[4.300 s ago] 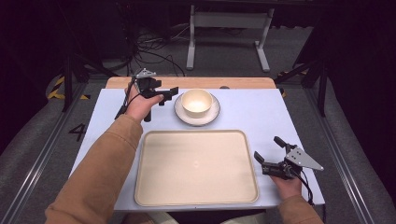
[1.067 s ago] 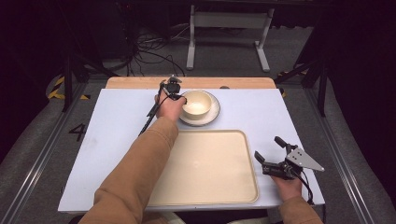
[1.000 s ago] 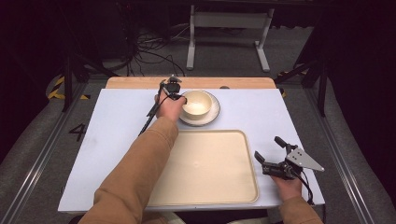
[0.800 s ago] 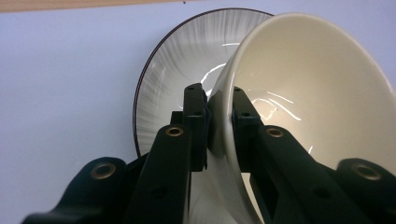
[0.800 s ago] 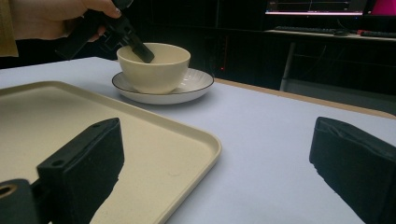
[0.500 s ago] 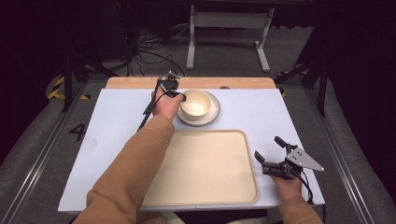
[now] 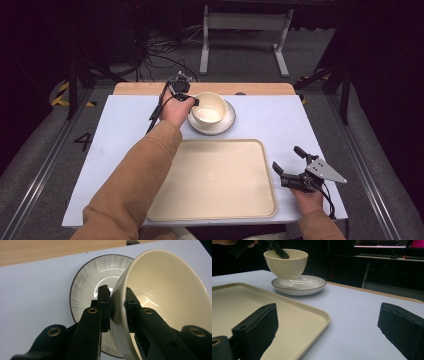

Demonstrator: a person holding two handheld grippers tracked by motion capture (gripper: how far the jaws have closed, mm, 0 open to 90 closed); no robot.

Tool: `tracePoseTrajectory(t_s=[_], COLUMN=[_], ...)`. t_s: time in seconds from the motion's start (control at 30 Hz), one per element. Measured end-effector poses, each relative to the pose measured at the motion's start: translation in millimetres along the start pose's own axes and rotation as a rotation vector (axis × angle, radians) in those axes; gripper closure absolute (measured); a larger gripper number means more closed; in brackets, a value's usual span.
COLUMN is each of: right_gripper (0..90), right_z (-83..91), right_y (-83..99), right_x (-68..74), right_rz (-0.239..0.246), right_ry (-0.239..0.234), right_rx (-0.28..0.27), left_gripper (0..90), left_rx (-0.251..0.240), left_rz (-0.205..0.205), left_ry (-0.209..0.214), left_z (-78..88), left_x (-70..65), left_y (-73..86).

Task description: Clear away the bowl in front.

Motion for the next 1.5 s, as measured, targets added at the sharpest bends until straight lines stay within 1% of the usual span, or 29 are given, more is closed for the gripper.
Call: tracePoseTrajectory(t_s=[0.1, 0.13, 0.37, 0.5, 0.57, 0.6, 0.77, 0.87, 0.9, 0.93, 0.97, 1.03, 1.1, 1.27, 1.4, 1.5], right_gripper=[3.5, 3.5, 3.5, 3.5, 3.5, 3.5, 3.5, 3.4, 3.4, 3.4, 3.4, 3.3, 2.6, 1.1, 0.9, 0.8], right_z=[0.0, -0.1, -0.2, -0.2, -0.2, -0.2, -0.2, -0.2, -0.2, -0.1, -0.2, -0.2, -0.2, -0.4, -0.2, 0.0], right_y=[0.0, 0.0, 0.0, 0.0, 0.0, 0.0, 0.0, 0.1, 0.1, 0.0, 0.0, 0.0, 0.0, 0.0, -0.1, -0.1], right_x=[0.1, 0.1, 0.2, 0.1, 0.1, 0.2, 0.2, 0.4, 0.4, 0.6, 0.7, 0.7, 0.7, 0.9, 1.4, 1.5], right_rz=[0.001, 0.001, 0.001, 0.003, 0.003, 0.003, 0.005, 0.006, 0.006, 0.007, 0.007, 0.008, 0.009, 0.008, 0.012, 0.011], right_ry=[0.000, 0.000, 0.000, 0.000, 0.000, 0.000, 0.000, -0.001, -0.002, -0.003, -0.004, -0.003, -0.004, -0.008, -0.013, -0.015], right_rx=[0.000, 0.000, 0.001, 0.000, 0.001, 0.001, 0.002, 0.002, 0.003, 0.002, 0.002, 0.002, 0.002, 0.003, 0.000, 0.000], left_gripper=[80.3, 80.3, 80.3, 80.3, 80.3, 80.3, 80.3, 80.3, 80.3, 80.3, 80.3, 80.3, 80.3, 80.3, 80.3, 80.3], left_rx=[0.006, 0.004, 0.001, 0.004, 0.003, 0.005, 0.009, 0.017, 0.017, 0.024, 0.029, 0.030, 0.032, 0.036, 0.049, 0.055], left_rz=[0.000, -0.010, -0.026, -0.040, -0.044, -0.054, -0.066, -0.084, -0.084, -0.097, -0.101, -0.105, -0.115, -0.131, -0.145, -0.153], left_ry=[0.004, 0.006, 0.013, 0.021, 0.023, 0.028, 0.045, 0.054, 0.054, 0.063, 0.065, 0.068, 0.083, 0.101, 0.120, 0.125], left_z=[6.4, 8.2, 19.0, 27.8, 29.4, 32.7, 39.4, 44.4, 44.4, 47.8, 49.3, 50.7, 55.2, 61.3, 65.9, 69.0], left_x=[-1.1, -0.9, -2.2, -4.0, -4.4, -5.0, -7.8, -10.3, -10.3, -12.6, -13.6, -14.7, -17.6, -20.8, -23.6, -25.2], left_y=[-1.4, -2.0, -4.1, -4.4, -4.3, -4.2, -3.3, -1.6, -1.6, 0.2, 1.0, 1.8, 4.0, 7.9, 12.4, 14.8])
Point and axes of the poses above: each handheld gripper's, and its own axes: z roughly backward along the jaws, y roughly out of its underside, x roughly to its left, the point moved 7 cm from there along -z, roughly forward along the jaws, and after that the axes turned 2 degrees about -x, right-handed, at the moved point
